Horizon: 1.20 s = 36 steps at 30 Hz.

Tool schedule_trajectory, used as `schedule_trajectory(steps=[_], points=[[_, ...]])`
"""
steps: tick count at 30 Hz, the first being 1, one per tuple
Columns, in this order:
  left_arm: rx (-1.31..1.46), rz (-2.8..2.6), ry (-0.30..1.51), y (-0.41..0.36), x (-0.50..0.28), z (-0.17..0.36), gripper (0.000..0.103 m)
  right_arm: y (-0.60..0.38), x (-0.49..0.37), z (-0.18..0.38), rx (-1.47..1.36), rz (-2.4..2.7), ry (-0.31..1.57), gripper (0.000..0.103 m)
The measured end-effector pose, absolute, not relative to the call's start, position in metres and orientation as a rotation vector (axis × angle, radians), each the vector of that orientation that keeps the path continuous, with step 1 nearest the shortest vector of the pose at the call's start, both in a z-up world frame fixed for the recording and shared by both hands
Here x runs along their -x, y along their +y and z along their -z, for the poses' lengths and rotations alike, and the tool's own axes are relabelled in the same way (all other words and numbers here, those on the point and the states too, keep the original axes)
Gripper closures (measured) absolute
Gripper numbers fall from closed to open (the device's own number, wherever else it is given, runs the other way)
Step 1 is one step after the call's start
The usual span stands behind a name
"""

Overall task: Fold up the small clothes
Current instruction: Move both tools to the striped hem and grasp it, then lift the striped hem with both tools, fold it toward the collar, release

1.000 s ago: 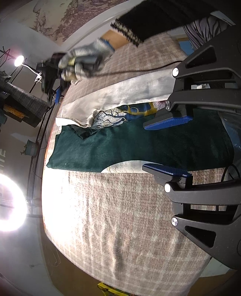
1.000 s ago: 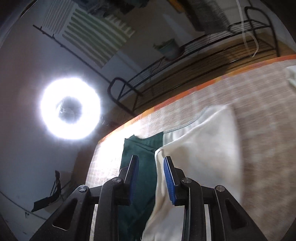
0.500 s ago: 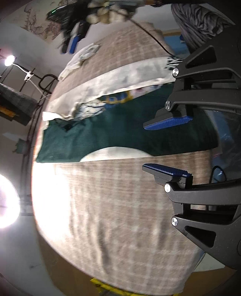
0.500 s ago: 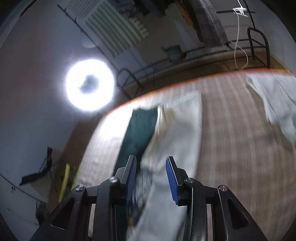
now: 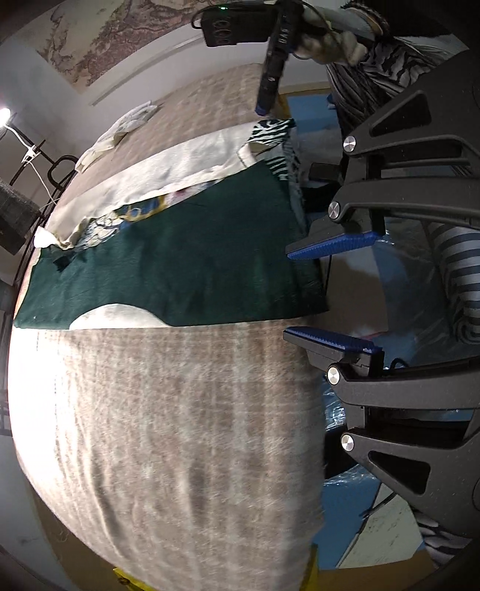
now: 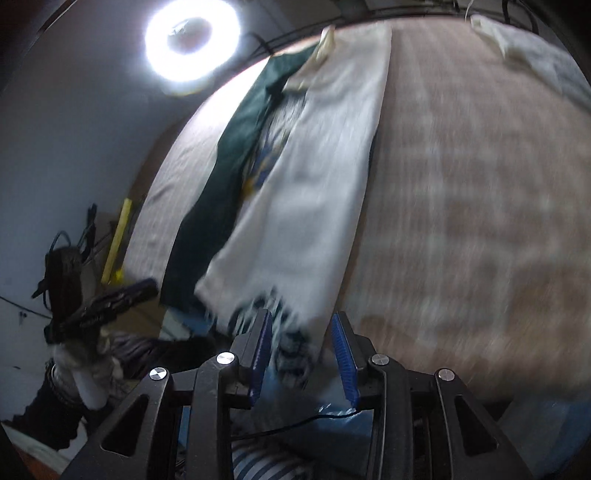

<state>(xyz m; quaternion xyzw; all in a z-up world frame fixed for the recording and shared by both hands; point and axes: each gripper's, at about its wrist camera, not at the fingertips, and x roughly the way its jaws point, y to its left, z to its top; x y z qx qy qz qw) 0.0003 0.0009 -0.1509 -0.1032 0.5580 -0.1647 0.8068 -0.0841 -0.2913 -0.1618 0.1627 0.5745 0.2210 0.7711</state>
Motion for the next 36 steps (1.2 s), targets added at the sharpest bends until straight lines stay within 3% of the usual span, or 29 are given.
schedule_trajectory(steps=[16, 20, 22, 23, 24, 36], points=[[0.524, 0.403, 1.305, 0.022, -0.017, 0.171, 0.065, -0.301, 0.098, 0.201, -0.549, -0.546, 1.337, 0.065], [0.542, 0.415, 1.305, 0.025, -0.016, 0.171, 0.065, -0.297, 0.093, 0.207, -0.61, -0.568, 1.361, 0.077], [0.548, 0.419, 1.298, 0.024, -0.018, 0.17, 0.077, -0.296, 0.094, 0.206, -0.628, -0.594, 1.357, 0.085], [0.547, 0.422, 1.299, 0.023, -0.019, 0.17, 0.092, -0.295, 0.094, 0.204, -0.632, -0.603, 1.355, 0.091], [0.54, 0.427, 1.3, 0.021, -0.02, 0.17, 0.097, -0.293, 0.094, 0.202, -0.638, -0.618, 1.354, 0.096], [0.479, 0.466, 1.164, 0.009, -0.045, 0.125, 0.102, -0.306, 0.07, 0.164, -0.667, -0.598, 1.223, 0.103]])
